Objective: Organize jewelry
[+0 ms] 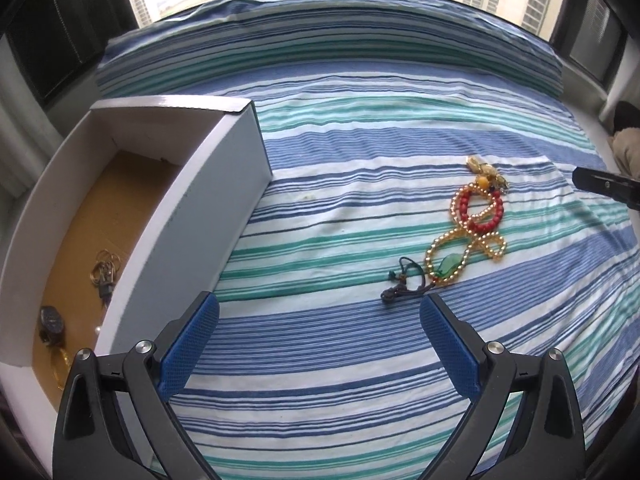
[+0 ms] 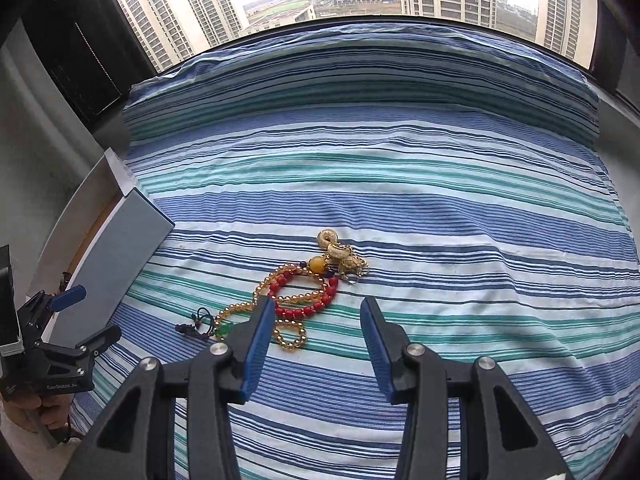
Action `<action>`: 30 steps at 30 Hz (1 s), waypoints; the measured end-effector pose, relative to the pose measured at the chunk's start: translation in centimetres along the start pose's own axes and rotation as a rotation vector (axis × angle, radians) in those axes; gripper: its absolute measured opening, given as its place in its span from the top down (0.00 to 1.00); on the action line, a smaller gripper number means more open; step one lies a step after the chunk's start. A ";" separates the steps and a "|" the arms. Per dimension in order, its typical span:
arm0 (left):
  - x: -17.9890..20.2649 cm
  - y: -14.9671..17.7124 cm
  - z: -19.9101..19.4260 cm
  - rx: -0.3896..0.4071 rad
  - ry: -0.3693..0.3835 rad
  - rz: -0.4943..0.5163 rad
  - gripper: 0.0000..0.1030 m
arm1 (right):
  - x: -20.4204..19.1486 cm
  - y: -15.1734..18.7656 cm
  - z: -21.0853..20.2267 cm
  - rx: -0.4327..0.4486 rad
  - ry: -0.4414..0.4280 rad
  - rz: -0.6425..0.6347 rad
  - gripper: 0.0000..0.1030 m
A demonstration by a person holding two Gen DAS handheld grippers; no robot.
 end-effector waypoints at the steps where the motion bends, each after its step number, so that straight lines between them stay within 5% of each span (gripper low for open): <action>1: -0.2 -0.1 0.1 -0.003 0.010 -0.008 0.02 | 0.1 0.0 0.1 -0.001 -0.002 0.004 0.56; 14: 2.6 -0.3 5.1 -0.127 0.074 0.076 0.04 | 0.7 0.9 0.8 -0.028 -0.019 0.031 0.56; 19: 4.5 -0.2 6.9 -0.147 0.068 0.125 0.18 | 1.1 1.3 1.0 -0.036 -0.015 0.032 0.56; 21: 4.9 0.0 7.7 -0.151 0.062 0.136 0.35 | 1.3 1.3 1.1 -0.037 -0.015 0.035 0.56; 22: 5.1 0.2 8.1 -0.160 0.067 0.135 0.65 | 1.4 1.3 1.2 -0.037 -0.014 0.037 0.56; 24: 5.4 0.6 8.3 -0.184 0.170 0.101 0.92 | 1.6 1.2 1.3 -0.036 -0.013 0.044 0.56; 30: 3.5 1.8 6.2 -0.183 0.171 0.045 0.92 | 2.5 0.3 1.6 -0.037 -0.012 0.060 0.56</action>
Point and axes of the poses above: each gripper's, at about its wrist camera, not at the fingertips, and z roughly the way its jaws point, x to its right, y to its underside, the point moved 5 cm from there along z, roughly the way its jaws point, and after that the axes turned 1 degree about -x, right-handed, at the moved point
